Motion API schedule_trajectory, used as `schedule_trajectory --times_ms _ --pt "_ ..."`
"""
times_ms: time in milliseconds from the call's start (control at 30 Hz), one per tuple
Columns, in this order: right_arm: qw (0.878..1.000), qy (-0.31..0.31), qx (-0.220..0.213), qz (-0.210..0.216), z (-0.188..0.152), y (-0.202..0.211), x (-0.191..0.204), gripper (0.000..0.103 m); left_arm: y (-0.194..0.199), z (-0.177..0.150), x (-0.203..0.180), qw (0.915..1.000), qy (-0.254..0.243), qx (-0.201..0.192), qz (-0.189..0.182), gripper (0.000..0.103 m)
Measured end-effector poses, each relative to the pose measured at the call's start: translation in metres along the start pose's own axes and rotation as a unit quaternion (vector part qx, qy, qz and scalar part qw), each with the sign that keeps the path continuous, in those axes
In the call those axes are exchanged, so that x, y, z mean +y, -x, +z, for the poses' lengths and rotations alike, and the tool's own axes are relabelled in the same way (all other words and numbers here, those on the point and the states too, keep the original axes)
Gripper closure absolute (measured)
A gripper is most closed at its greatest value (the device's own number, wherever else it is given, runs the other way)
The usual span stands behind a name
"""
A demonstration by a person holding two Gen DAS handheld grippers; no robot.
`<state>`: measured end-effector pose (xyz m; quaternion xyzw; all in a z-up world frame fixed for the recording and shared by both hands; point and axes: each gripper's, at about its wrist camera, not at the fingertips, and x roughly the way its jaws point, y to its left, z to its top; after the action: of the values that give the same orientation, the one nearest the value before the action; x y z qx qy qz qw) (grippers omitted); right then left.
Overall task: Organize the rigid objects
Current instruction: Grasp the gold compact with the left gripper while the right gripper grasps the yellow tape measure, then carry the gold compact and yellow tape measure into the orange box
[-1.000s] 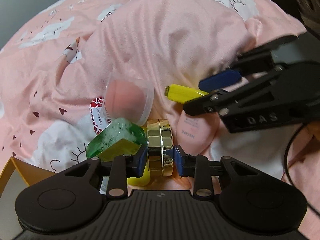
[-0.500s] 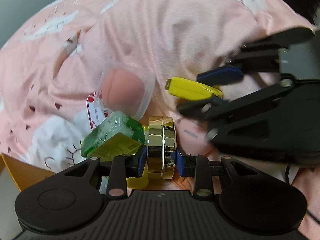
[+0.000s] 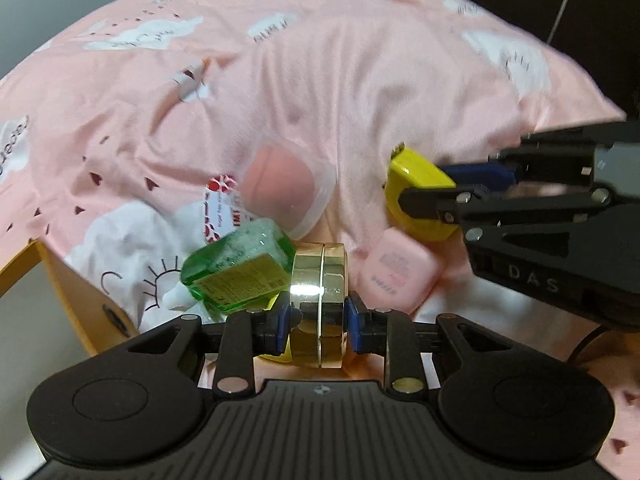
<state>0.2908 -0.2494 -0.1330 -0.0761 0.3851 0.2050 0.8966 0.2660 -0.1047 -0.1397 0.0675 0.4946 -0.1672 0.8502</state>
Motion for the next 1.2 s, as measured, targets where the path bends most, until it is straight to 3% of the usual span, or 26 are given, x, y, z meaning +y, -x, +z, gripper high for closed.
schedule_trajectory --times_ms 267,567,833,1033,1200 --pt "0.999 0.003 -0.035 0.001 0.005 0.037 0.014 0.083 0.061 -0.011 0.005 0.9944 0.062 -0.079 -0.029 0.072" --pt "0.997 0.011 -0.072 0.027 0.018 0.072 0.044 0.083 0.122 -0.029 0.030 0.9810 0.116 -0.154 -0.021 0.072" --pt "0.991 0.020 -0.087 0.098 0.034 0.084 0.086 0.083 0.161 -0.062 0.074 0.9634 0.183 -0.196 0.003 0.072" --pt "0.981 0.008 -0.051 0.188 0.050 0.067 0.120 0.083 0.171 -0.089 0.115 0.9511 0.243 -0.188 0.034 0.072" --pt "0.976 0.047 -0.003 0.214 0.055 0.036 0.159 0.083 0.146 -0.110 0.146 0.9442 0.293 -0.145 0.038 0.072"
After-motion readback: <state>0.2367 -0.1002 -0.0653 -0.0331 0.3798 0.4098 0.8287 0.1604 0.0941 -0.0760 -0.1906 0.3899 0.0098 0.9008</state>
